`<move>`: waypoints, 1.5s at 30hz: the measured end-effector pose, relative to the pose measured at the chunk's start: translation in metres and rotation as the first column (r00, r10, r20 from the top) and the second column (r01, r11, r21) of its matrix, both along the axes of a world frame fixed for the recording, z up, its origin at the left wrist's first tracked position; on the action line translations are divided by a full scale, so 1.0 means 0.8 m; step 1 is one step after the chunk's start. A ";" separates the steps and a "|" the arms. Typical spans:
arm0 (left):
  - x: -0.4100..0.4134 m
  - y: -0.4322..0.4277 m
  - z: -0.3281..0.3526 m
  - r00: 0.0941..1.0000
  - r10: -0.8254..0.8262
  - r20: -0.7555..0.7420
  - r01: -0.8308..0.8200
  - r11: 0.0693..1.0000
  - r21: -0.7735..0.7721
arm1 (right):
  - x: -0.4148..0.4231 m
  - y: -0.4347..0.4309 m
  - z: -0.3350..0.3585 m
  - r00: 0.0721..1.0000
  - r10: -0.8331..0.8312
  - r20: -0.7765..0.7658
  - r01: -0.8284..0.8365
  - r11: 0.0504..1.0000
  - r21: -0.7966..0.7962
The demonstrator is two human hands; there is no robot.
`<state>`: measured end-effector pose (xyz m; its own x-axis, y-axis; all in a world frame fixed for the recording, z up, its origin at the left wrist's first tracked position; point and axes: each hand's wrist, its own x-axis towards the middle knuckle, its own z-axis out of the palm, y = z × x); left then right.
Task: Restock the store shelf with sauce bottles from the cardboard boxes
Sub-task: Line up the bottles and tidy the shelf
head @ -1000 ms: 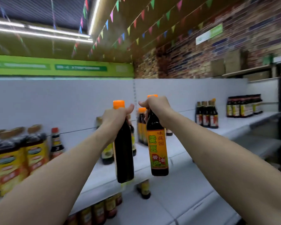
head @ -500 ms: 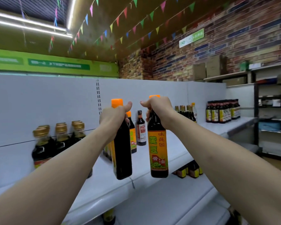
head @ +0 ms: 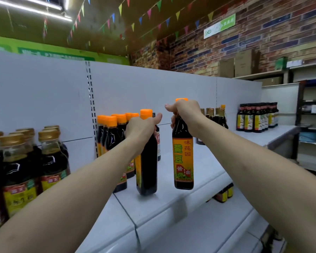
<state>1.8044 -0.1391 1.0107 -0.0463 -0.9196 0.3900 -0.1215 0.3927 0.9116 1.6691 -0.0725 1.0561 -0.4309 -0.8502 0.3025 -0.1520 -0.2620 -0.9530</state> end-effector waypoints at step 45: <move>0.008 -0.077 -0.012 -0.121 0.956 0.269 -0.298 0.223 -0.928 | -0.013 -0.213 -0.099 0.865 0.109 -0.490 -0.343 0.841 -0.419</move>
<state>1.8107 -0.2003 1.0013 -0.0898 -0.3247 0.9416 -0.9654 -0.2040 -0.1625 1.6591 -0.2429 0.9772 0.0295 -0.6016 0.7983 -0.3910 -0.7419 -0.5446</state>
